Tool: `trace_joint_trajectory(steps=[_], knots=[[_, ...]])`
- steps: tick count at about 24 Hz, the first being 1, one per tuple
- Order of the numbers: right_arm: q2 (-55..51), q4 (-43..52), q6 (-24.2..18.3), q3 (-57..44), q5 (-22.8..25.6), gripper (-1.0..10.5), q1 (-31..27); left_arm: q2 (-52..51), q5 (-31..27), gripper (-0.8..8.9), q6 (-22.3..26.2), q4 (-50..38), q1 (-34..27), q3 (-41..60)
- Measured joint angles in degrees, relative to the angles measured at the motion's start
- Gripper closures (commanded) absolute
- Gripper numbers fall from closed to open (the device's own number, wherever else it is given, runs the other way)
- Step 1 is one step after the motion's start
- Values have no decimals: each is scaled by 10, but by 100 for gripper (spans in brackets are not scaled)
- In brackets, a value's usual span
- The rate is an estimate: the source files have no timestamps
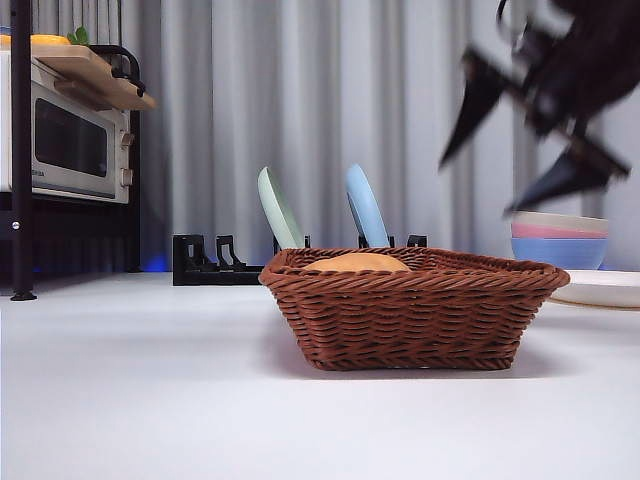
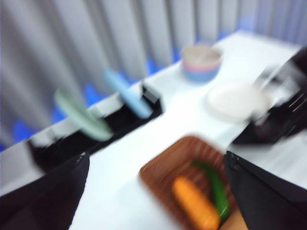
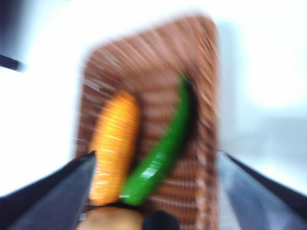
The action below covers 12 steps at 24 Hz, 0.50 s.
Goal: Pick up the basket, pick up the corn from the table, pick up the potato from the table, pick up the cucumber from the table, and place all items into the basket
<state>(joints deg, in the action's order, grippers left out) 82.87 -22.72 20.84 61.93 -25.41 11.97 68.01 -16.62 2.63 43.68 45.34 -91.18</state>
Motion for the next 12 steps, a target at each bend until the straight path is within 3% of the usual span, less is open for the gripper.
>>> trace_joint_trajectory(steps=[2, 3, 8, 12], knots=[[-66, -13, -40, 2, 1, 939, 0, 0, -23, 762, 10, 72, -10, 0], [-101, -26, -68, 2, 10, 956, 0, 0, -24, 813, 13, 105, -16, 3], [-186, -69, -148, 2, 88, 957, 1, -23, -27, 822, 15, 97, -18, 60], [-255, -57, -186, -21, 125, 957, 0, -85, -27, 822, 15, 20, -18, 171]])
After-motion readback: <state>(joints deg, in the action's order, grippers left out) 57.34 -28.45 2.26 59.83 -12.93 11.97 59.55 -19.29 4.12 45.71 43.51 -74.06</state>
